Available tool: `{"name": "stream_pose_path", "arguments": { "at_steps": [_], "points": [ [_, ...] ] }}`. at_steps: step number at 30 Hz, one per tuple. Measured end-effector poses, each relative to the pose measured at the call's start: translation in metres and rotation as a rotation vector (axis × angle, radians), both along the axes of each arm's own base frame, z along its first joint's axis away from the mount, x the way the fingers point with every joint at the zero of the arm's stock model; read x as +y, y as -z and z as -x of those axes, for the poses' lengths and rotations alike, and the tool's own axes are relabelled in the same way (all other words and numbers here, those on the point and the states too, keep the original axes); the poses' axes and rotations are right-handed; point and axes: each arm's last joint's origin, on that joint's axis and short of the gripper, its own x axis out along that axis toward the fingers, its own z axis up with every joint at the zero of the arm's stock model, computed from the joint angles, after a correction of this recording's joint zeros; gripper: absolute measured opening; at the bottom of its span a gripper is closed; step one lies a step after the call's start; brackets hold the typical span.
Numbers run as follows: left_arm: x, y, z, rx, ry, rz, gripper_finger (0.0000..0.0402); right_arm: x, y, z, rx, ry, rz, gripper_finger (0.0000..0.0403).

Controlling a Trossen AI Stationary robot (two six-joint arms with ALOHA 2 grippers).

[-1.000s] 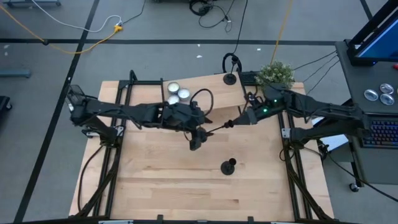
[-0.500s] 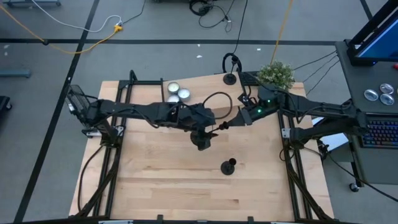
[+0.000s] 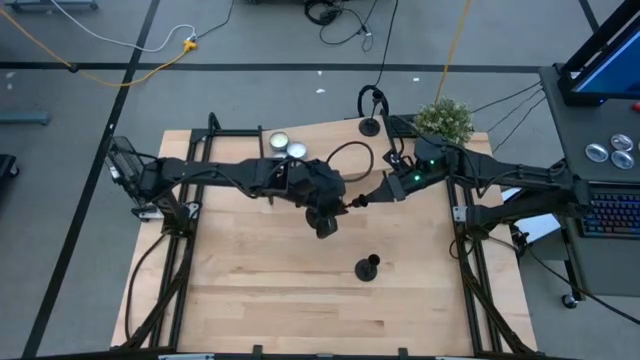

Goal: Pick & Place candle stick holders
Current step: Put the top black candle holder on the shelf aligned with the other black candle holder

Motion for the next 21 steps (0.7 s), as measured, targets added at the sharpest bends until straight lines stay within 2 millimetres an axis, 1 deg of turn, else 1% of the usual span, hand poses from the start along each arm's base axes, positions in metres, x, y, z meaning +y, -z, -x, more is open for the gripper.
{"name": "stream_pose_path", "arguments": {
  "at_steps": [1,2,3,14,17,21],
  "points": [
    [0.0004,0.0,0.0,-0.001,0.013,0.007,0.0035,-0.0001,0.0,0.0,0.0,0.002,0.001,0.0],
    [0.0001,-0.0002,-0.0001,-0.003,0.033,0.013,0.0021,-0.0003,0.0,-0.0001,0.0,0.007,0.003,0.0],
    [-0.0004,-0.0005,-0.0003,-0.007,0.039,0.019,0.0015,-0.0004,-0.0001,0.0,-0.002,0.004,0.004,0.0],
    [-0.0014,-0.0009,0.0,-0.008,0.073,0.046,0.0011,-0.0008,-0.004,-0.0013,-0.049,0.003,0.015,0.0001],
    [-0.0014,-0.0012,0.0001,-0.009,0.076,0.042,0.0011,-0.0009,-0.0056,-0.0019,-0.066,0.006,0.015,0.0011],
    [-0.0014,-0.0007,0.0006,-0.002,0.075,0.042,0.0011,0.0001,-0.0074,0.0021,-0.076,-0.011,0.04,0.0032]
  ]
}}
